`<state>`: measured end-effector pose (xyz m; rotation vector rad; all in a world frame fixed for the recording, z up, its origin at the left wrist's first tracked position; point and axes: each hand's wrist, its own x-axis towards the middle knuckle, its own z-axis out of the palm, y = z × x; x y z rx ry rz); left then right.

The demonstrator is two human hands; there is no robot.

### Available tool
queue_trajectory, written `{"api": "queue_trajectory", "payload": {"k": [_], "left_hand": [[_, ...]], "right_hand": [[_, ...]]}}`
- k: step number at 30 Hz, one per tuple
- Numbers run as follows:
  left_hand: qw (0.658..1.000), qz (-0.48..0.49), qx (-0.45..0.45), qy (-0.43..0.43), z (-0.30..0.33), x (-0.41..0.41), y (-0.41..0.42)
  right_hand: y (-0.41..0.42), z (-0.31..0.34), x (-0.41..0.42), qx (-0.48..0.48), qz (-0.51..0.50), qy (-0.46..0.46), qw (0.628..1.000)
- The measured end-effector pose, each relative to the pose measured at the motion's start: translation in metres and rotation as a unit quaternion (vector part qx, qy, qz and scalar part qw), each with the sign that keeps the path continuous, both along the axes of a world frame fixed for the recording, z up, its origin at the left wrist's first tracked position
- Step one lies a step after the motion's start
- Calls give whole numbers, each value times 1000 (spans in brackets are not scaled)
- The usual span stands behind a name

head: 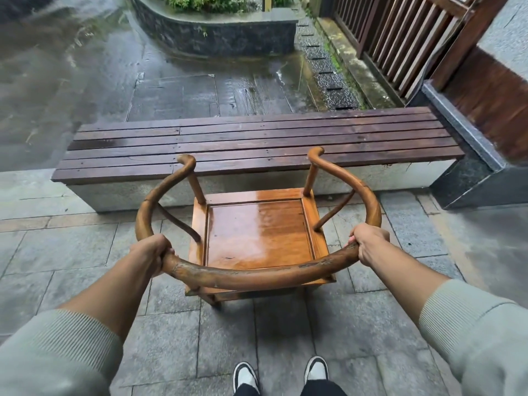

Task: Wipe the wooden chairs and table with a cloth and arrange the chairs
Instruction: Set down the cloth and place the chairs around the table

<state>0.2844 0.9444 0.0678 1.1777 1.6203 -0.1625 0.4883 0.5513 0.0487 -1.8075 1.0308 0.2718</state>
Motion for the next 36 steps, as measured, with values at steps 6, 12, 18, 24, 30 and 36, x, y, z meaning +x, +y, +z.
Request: {"api": "queue_trajectory", "payload": {"k": [6,12,18,24,30,36], "left_hand": [[1000,12,-10,8,-10,-13,-20],[997,71,-16,-21,-8,-31,-45],[983,184,-3,-20,0,-76,-52],[948,318,-4,-17,0,-128,-81],[914,402,17,-45,10,-137,-75],[865,492,52,-80,7,-125,-96]], "right_hand": [[-14,-7,4,8,20,1,1000],[-5,-1,39,15,94,-22,995],[64,4,65,38,218,-22,975],[139,-7,73,33,368,6,929],[218,4,84,16,448,-7,894],[298,7,103,42,530,-19,846]]}}
